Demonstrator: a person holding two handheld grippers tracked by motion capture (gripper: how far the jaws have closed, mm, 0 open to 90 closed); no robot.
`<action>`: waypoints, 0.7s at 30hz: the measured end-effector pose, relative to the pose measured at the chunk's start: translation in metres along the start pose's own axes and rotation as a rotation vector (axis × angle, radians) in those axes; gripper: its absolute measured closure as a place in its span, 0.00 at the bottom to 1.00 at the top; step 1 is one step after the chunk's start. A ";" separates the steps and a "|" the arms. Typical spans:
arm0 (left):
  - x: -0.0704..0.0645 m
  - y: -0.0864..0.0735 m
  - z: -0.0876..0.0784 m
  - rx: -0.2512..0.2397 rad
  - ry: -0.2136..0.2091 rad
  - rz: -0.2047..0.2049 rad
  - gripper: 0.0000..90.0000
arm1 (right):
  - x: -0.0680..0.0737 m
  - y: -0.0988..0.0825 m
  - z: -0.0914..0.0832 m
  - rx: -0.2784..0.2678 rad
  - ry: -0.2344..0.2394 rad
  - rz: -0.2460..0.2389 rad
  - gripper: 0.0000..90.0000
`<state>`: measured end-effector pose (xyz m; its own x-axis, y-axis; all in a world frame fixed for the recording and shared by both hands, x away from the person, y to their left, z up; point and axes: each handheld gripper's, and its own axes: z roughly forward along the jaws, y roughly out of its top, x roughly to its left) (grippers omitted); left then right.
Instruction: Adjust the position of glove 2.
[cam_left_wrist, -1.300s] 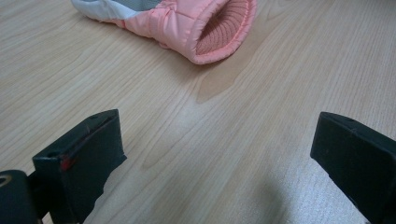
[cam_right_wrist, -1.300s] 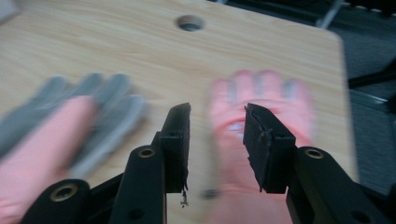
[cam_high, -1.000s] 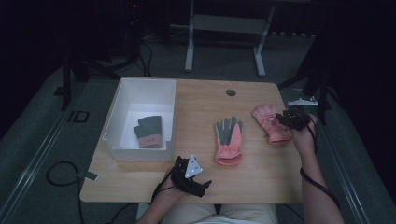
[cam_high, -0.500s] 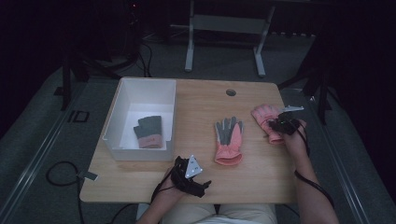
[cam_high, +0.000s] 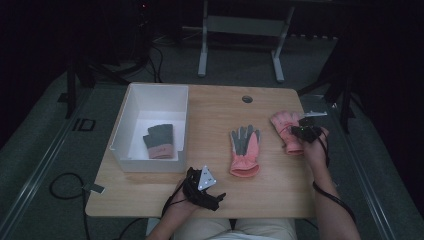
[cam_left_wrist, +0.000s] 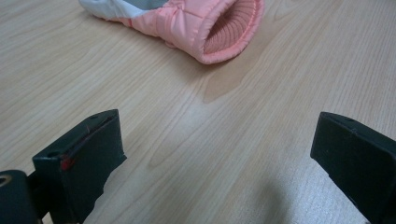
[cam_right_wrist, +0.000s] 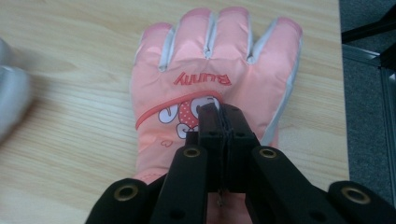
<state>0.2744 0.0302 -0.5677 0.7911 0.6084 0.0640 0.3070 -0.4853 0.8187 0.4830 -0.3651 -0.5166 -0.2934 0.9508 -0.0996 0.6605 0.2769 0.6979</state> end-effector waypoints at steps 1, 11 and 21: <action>0.000 0.000 0.000 0.000 0.000 0.000 0.02 | 0.002 0.001 -0.004 -0.004 -0.002 0.008 0.98; -0.001 0.000 0.000 0.005 -0.003 0.002 0.02 | 0.034 0.004 -0.054 -0.058 -0.051 0.106 0.98; -0.001 0.001 -0.001 -0.004 0.003 0.002 0.02 | 0.056 -0.005 -0.099 -0.069 -0.104 0.140 0.98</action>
<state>0.2735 0.0304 -0.5667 0.7900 0.6093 0.0678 0.3030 -0.4842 0.8209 0.3945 -0.3272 -0.4555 -0.1265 0.9896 -0.0679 0.6398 0.1337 0.7568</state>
